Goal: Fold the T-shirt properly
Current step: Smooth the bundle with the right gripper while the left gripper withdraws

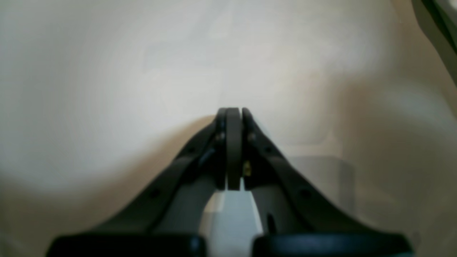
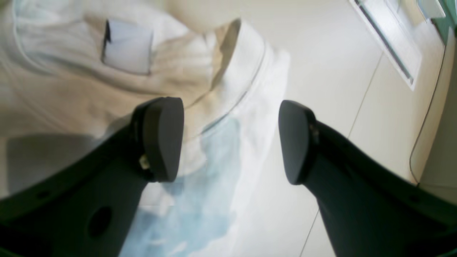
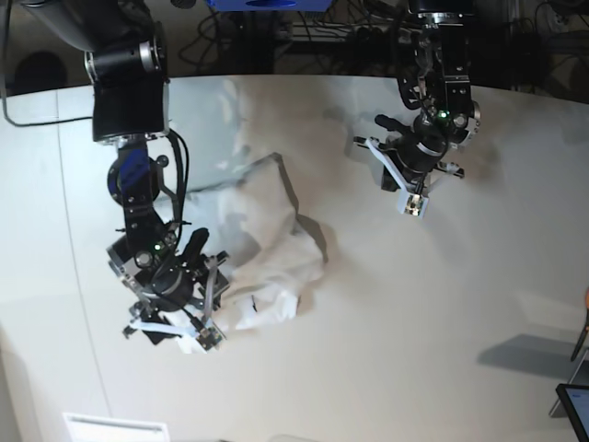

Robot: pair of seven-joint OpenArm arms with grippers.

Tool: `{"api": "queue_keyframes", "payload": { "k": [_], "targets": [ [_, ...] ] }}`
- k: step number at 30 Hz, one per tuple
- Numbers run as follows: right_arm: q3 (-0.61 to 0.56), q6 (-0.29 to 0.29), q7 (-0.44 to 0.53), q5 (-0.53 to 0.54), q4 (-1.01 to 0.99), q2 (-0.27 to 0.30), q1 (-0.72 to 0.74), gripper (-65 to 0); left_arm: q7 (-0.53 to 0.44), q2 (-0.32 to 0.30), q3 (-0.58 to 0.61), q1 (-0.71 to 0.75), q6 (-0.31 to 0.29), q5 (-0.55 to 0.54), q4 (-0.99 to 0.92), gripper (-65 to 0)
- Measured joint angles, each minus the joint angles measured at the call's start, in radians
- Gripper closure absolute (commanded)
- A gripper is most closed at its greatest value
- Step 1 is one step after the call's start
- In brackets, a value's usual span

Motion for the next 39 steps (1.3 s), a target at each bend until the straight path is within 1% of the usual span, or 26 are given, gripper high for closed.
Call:
{"api": "queue_keyframes", "payload": {
  "k": [2, 6, 10, 13, 15, 17, 21, 24, 25, 26, 27, 28, 31, 32, 39],
  "targets": [
    [0.0, -0.002, 0.0, -0.004, -0.032, 0.005, 0.032, -40.3, 0.0, 0.0, 0.0, 0.0, 0.0, 0.0, -0.001, 0.0],
    [0.007, -0.003, 0.003, -0.007, -0.159, 0.005, 0.106, -40.3, -0.001, 0.0, 0.0, 0.001, 0.0, -0.001, -0.001, 0.0],
    [0.007, -0.001, 0.061, -0.003, -0.24, 0.005, 0.15, -40.5, 0.0, 0.0, 0.0, 0.0, 0.0, 0.0, -0.001, 0.0],
    [0.01, -0.003, 0.085, -0.007, -0.333, -0.003, 0.199, -40.5, 0.0, 0.0, 0.0, 0.0, 0.0, 0.0, -0.001, 0.0],
    [0.039, 0.0, 0.111, -0.005, -0.398, -0.019, 0.222, -40.5, 0.0, 0.0, 0.0, 0.0, 0.0, 0.0, -0.001, 0.0],
    [0.101, 0.009, 0.14, 0.0, -0.464, -0.037, 0.246, -40.3, 0.0, 0.0, 0.0, 0.002, 0.0, 0.0, -0.001, 0.0],
    [0.169, 0.006, 0.153, -0.008, -0.575, -0.033, 0.296, -40.0, -0.011, 0.0, 0.0, 0.013, 0.0, -0.003, -0.001, 0.0],
    [0.178, 0.004, 0.161, -0.008, -0.609, -0.028, 0.31, -39.9, -0.012, 0.0, 0.0, 0.014, 0.0, -0.004, -0.001, 0.0],
    [0.179, 0.004, 0.16, -0.008, -0.62, -0.03, 0.312, -38.9, -0.013, 0.0, 0.0, 0.014, 0.0, -0.004, 0.0, 0.0],
    [0.179, 0.004, 0.16, -0.008, -0.62, -0.032, 0.312, -36.6, -0.014, 0.0, 0.0, 0.014, 0.0, -0.004, -0.001, 0.0],
    [0.179, 0.004, 0.159, -0.007, -0.62, -0.035, 0.311, -32.9, -0.014, 0.0, 0.0, 0.014, 0.0, -0.004, 0.0, 0.0],
    [0.179, 0.005, 0.159, -0.007, -0.62, -0.037, 0.311, -27.9, -0.014, 0.0, 0.0, 0.014, 0.0, -0.004, 0.0, 0.0],
    [0.177, 0.005, 0.16, -0.007, -0.621, -0.037, 0.311, -6.8, -0.014, 0.0, 0.0, 0.014, 0.0, -0.004, 0.0, 0.0],
    [0.177, 0.007, 0.159, -0.007, -0.621, -0.037, 0.309, -2.3, -0.014, 0.0, 0.0, 0.014, 0.0, -0.004, -0.001, 0.0],
    [0.177, 0.006, 0.159, -0.007, -0.62, -0.037, 0.294, -2.9, -0.014, 0.0, 0.0, 0.014, 0.0, -0.004, -0.001, 0.0]
  ]
}}
